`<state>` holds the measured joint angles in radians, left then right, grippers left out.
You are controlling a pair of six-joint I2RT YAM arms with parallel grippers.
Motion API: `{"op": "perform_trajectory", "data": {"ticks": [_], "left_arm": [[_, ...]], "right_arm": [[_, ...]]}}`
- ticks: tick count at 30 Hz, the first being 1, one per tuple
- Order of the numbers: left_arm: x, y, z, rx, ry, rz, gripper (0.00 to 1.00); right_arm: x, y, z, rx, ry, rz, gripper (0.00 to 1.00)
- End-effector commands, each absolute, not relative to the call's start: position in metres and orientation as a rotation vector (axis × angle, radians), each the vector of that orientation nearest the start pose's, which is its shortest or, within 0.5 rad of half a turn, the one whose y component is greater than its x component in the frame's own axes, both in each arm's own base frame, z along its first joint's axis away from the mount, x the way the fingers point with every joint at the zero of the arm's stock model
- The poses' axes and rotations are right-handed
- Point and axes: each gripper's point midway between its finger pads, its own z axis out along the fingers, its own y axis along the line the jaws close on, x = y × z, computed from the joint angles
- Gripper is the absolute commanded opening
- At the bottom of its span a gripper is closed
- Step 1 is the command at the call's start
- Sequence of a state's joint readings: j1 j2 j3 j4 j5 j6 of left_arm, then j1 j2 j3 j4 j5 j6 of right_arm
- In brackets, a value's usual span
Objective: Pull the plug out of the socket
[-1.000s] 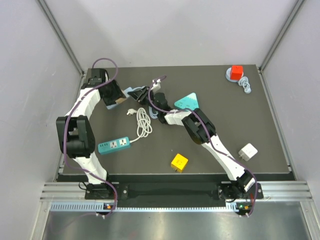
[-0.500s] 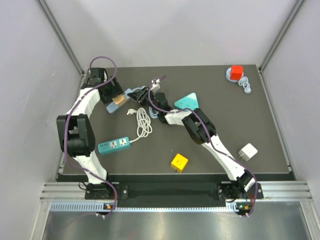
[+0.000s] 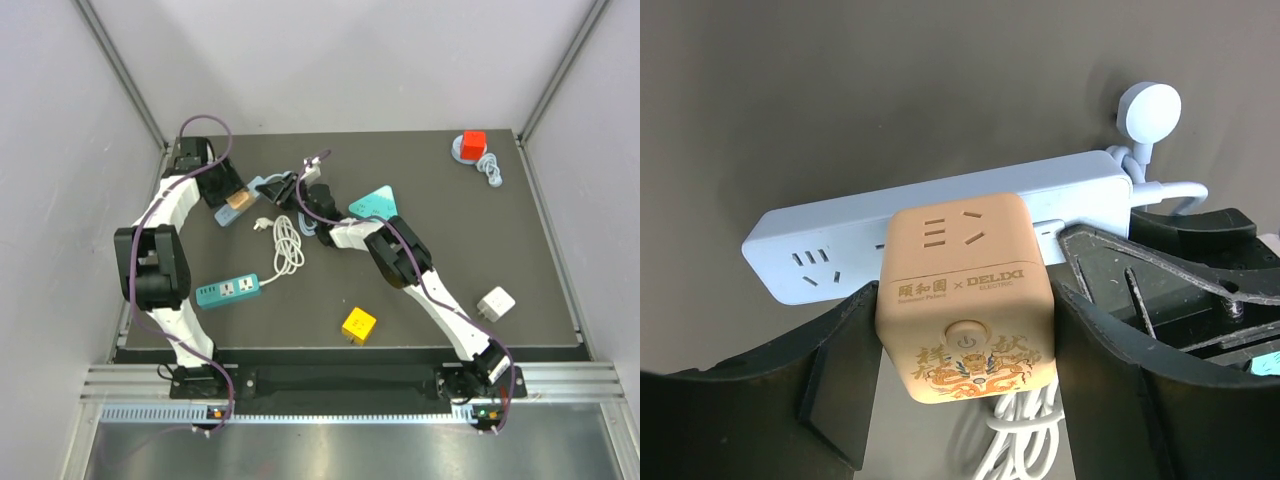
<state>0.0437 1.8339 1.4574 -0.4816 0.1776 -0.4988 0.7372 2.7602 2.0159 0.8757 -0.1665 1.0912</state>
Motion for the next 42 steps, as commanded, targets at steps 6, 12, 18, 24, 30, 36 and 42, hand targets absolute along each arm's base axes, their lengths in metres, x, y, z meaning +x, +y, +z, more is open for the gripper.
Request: {"op": "perform_trajectory", "data": {"ticks": [6,12,18,24,30,36,42], "left_arm": [[0.463,-0.056,0.17,-0.496,2.322,-0.66,0.0],[0.458,-0.049,0.201,-0.548,2.215,-0.805,0.0],[0.457,-0.054,0.226,-0.563,2.114,-0.939,0.0],[0.463,-0.04,0.244,-0.567,1.983,-0.961,0.0],[0.459,-0.041,0.256,-0.453,1.939,-0.891,0.0],[0.447,-0.053,0.252,-0.319,2.0,-0.683,0.0],[0.44,-0.058,0.253,-0.384,1.983,-0.844,0.0]], "right_arm": [[0.499,0.554,0.104,0.157,1.671,1.365,0.0],[0.506,0.553,0.074,0.221,1.767,1.301,0.0],[0.516,0.544,0.065,0.263,1.847,1.208,0.0],[0.522,0.536,0.043,0.345,1.932,1.207,0.0],[0.522,0.542,0.033,0.351,1.984,1.209,0.0],[0.524,0.54,0.027,0.37,2.003,1.206,0.0],[0.528,0.537,0.023,0.399,2.014,1.24,0.0]]}}
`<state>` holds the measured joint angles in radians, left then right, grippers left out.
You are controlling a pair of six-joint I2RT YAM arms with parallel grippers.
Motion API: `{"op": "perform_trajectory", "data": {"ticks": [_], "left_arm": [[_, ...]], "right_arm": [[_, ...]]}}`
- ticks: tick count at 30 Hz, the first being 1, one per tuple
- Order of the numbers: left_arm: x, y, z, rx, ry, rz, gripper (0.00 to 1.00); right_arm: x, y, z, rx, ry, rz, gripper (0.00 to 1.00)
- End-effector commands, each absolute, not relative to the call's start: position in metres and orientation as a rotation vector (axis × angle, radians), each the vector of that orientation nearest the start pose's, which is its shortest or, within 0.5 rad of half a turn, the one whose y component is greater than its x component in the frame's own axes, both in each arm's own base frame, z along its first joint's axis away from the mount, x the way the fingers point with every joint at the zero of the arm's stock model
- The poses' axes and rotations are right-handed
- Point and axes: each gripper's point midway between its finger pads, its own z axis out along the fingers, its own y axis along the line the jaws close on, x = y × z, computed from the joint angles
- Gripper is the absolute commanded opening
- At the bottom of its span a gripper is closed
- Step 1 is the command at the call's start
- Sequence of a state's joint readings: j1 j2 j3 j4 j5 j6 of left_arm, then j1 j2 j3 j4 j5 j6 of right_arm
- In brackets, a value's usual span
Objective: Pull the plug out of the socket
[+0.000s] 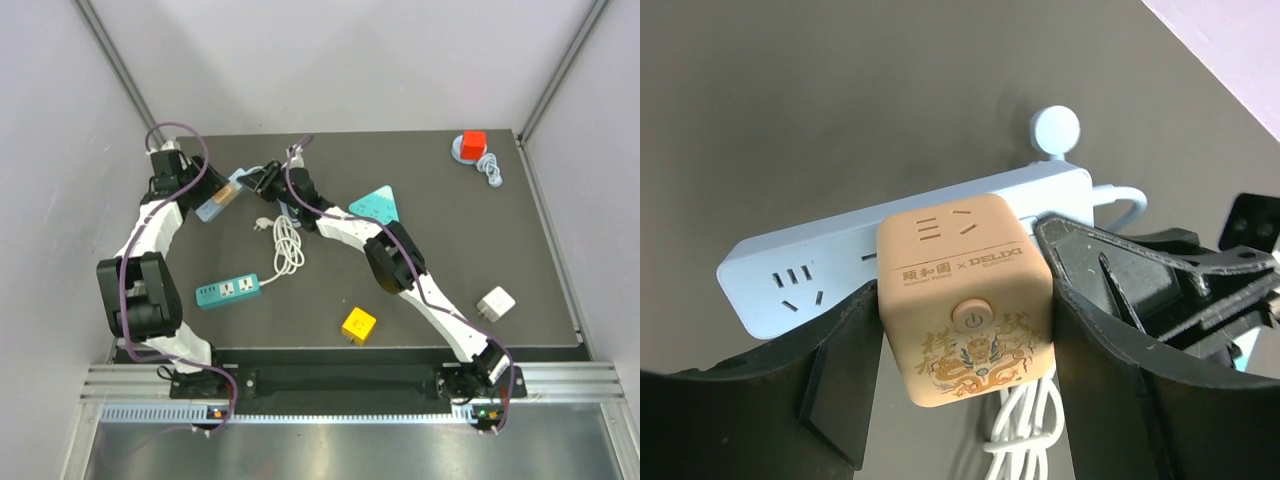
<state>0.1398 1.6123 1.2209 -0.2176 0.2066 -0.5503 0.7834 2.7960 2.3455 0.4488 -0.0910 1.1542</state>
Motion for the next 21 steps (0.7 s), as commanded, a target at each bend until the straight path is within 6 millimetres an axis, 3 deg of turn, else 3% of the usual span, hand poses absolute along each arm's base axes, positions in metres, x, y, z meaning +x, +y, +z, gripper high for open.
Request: {"op": "perform_trajectory", "data": {"ticks": [1,3,7,9,10,11,12,13,16,21], "left_arm": [[0.442,-0.05,0.258,-0.408,1.938,-0.877,0.0],[0.444,-0.053,0.273,-0.417,1.86,-0.988,0.0],[0.448,-0.052,0.284,-0.476,1.83,-1.086,0.0],[0.452,-0.053,0.294,-0.448,1.843,-1.03,0.0],[0.445,-0.055,0.277,-0.492,1.946,-0.98,0.0],[0.449,-0.058,0.273,-0.483,1.984,-0.841,0.0],[0.453,-0.057,0.283,-0.375,1.996,-0.719,0.0],[0.446,-0.059,0.272,-0.384,2.062,-0.672,0.0],[0.443,-0.06,0.255,-0.42,2.113,-0.657,0.0],[0.447,-0.041,0.239,-0.457,2.182,-0.519,0.0]], "right_arm": [[0.528,0.538,0.023,0.398,2.015,1.246,0.0],[0.528,0.538,0.022,0.395,2.019,1.249,0.0],[0.529,0.538,0.021,0.39,2.023,1.238,0.0],[0.53,0.538,0.023,0.392,2.019,1.237,0.0],[0.53,0.538,0.022,0.392,2.02,1.236,0.0],[0.53,0.537,0.022,0.394,2.021,1.234,0.0],[0.53,0.537,0.022,0.393,2.019,1.235,0.0],[0.53,0.537,0.022,0.392,2.02,1.236,0.0],[0.529,0.538,0.023,0.386,2.015,1.251,0.0],[0.528,0.539,0.031,0.357,1.978,1.264,0.0]]}}
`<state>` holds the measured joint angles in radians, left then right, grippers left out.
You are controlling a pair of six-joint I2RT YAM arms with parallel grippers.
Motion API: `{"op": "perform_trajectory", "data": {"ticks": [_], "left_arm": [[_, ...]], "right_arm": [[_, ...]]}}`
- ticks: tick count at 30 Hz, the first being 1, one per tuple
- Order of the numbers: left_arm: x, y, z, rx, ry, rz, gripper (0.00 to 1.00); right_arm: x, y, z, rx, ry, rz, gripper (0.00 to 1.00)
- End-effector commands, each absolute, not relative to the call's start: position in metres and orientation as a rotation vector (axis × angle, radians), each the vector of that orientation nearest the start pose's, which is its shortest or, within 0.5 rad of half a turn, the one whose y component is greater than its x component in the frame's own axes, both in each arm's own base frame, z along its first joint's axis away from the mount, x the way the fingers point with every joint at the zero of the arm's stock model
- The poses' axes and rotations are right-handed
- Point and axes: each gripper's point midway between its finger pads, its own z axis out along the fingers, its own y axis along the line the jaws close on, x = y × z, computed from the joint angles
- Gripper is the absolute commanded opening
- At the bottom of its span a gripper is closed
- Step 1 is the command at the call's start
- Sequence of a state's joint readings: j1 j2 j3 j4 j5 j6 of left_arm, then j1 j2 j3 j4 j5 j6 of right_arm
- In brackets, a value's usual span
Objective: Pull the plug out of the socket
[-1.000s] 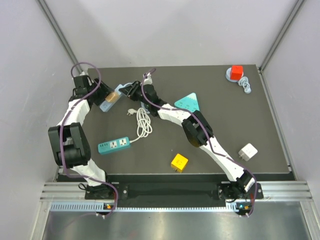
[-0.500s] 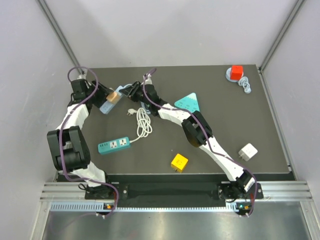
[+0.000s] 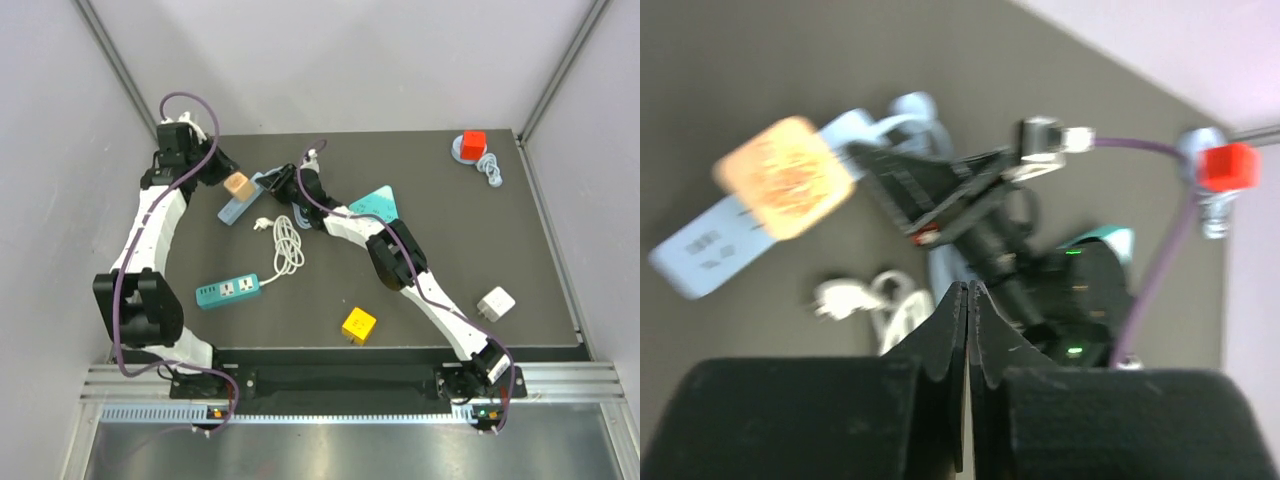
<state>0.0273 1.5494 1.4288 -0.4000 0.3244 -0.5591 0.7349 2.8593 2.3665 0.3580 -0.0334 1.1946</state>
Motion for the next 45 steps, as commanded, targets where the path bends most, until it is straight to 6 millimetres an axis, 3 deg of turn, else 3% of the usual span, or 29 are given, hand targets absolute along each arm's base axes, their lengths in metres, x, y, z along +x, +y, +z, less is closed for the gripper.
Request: {"op": "perform_trajectory", "data": {"ticks": [1,4,5,12,18,22,28,35,41,42,45], "left_arm": [[0.448,-0.042,0.237,-0.453,2.198,-0.517,0.12],[0.455,-0.042,0.229,-0.456,2.225,-0.516,0.53],[0.458,-0.041,0.228,-0.459,2.226,-0.515,0.8],[0.488,-0.028,0.196,-0.604,2.304,-0.439,0.88],[0.49,-0.019,0.155,-0.767,2.385,-0.371,0.88],[0.493,-0.02,0.142,-0.807,2.39,-0.371,0.88],[0.501,-0.03,0.127,-0.82,2.402,-0.449,0.82],[0.501,-0.032,0.113,-0.796,2.432,-0.46,0.69],[0.493,-0.035,0.116,-0.727,2.462,-0.484,0.24],[0.491,-0.035,0.117,-0.712,2.464,-0.482,0.0],[0.477,-0.04,0.124,-0.675,2.472,-0.514,0.0]], "right_arm": [[0.528,0.539,0.031,0.348,1.975,1.261,0.0],[0.523,0.544,0.037,0.295,1.961,1.285,0.0],[0.521,0.546,0.04,0.282,1.953,1.286,0.0],[0.515,0.552,0.051,0.216,1.921,1.275,0.0],[0.512,0.553,0.053,0.194,1.908,1.28,0.0],[0.512,0.553,0.055,0.186,1.902,1.283,0.0],[0.51,0.554,0.056,0.173,1.896,1.284,0.0],[0.507,0.555,0.06,0.15,1.875,1.289,0.0],[0.506,0.555,0.067,0.148,1.841,1.304,0.0],[0.506,0.554,0.067,0.151,1.842,1.303,0.0],[0.508,0.553,0.067,0.164,1.84,1.295,0.0]]}}
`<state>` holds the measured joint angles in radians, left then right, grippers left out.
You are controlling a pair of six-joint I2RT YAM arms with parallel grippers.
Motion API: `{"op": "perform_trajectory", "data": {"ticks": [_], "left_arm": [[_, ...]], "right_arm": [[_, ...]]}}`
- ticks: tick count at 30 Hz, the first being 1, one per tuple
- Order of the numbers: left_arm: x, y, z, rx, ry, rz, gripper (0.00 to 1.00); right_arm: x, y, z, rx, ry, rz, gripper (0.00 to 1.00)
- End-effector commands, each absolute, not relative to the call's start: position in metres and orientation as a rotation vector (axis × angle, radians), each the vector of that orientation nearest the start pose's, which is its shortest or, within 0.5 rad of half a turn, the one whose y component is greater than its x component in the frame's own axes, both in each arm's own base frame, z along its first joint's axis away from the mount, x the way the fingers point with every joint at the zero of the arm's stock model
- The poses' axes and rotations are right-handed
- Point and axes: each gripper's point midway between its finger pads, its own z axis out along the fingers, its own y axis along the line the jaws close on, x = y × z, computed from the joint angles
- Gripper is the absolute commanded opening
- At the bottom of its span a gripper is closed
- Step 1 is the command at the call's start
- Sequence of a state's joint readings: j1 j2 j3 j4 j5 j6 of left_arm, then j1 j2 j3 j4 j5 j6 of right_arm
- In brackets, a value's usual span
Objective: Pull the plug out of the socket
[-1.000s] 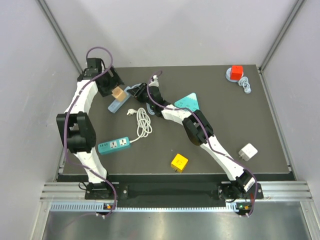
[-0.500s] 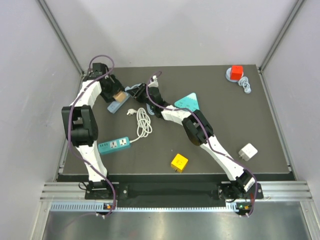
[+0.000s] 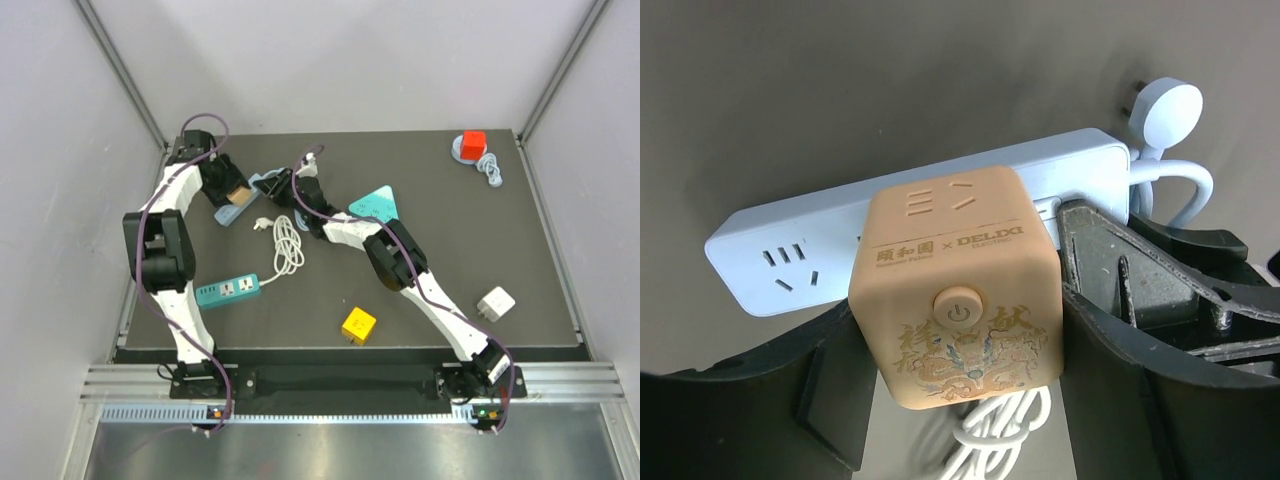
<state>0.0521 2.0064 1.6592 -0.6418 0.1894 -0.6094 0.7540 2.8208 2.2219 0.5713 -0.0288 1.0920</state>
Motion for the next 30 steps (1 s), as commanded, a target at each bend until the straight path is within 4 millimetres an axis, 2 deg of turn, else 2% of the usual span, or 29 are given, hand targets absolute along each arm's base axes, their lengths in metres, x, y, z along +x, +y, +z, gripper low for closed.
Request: {"op": "perform_trajectory", "data": {"ticks": [1,4,7,10,16,19,22,23,26,27,28,30], "left_arm": [[0.474,-0.041,0.128,-0.664,2.461,-0.53,0.0],[0.456,-0.043,0.146,-0.687,2.403,-0.616,0.0],[0.455,-0.037,0.171,-0.758,2.291,-0.776,0.0],[0.458,-0.027,0.207,-0.785,2.179,-0.852,0.0],[0.464,-0.016,0.257,-0.729,2.066,-0.811,0.0],[0.46,-0.01,0.265,-0.696,2.058,-0.749,0.0],[0.452,-0.008,0.261,-0.671,2.089,-0.692,0.0],[0.446,-0.006,0.255,-0.683,2.117,-0.654,0.0],[0.429,0.001,0.247,-0.651,2.151,-0.562,0.0],[0.423,0.004,0.238,-0.656,2.169,-0.525,0.0],[0.417,0.005,0.24,-0.632,2.168,-0.507,0.0],[0.408,0.005,0.23,-0.636,2.193,-0.473,0.0]], "right_arm": [[0.51,0.553,0.069,0.167,1.833,1.292,0.0],[0.517,0.549,0.079,0.157,1.8,1.24,0.0],[0.517,0.549,0.089,0.12,1.762,1.186,0.0],[0.515,0.551,0.092,0.105,1.746,1.189,0.0],[0.513,0.554,0.097,0.064,1.739,1.185,0.0],[0.513,0.554,0.096,0.06,1.749,1.171,0.0],[0.513,0.561,0.097,0.048,1.727,1.233,0.0],[0.514,0.563,0.09,0.052,1.761,1.231,0.0],[0.52,0.566,0.091,0.091,1.743,1.275,0.0],[0.518,0.566,0.088,0.119,1.747,1.299,0.0],[0.517,0.567,0.091,0.127,1.728,1.32,0.0],[0.518,0.569,0.096,0.152,1.7,1.358,0.0]]}}
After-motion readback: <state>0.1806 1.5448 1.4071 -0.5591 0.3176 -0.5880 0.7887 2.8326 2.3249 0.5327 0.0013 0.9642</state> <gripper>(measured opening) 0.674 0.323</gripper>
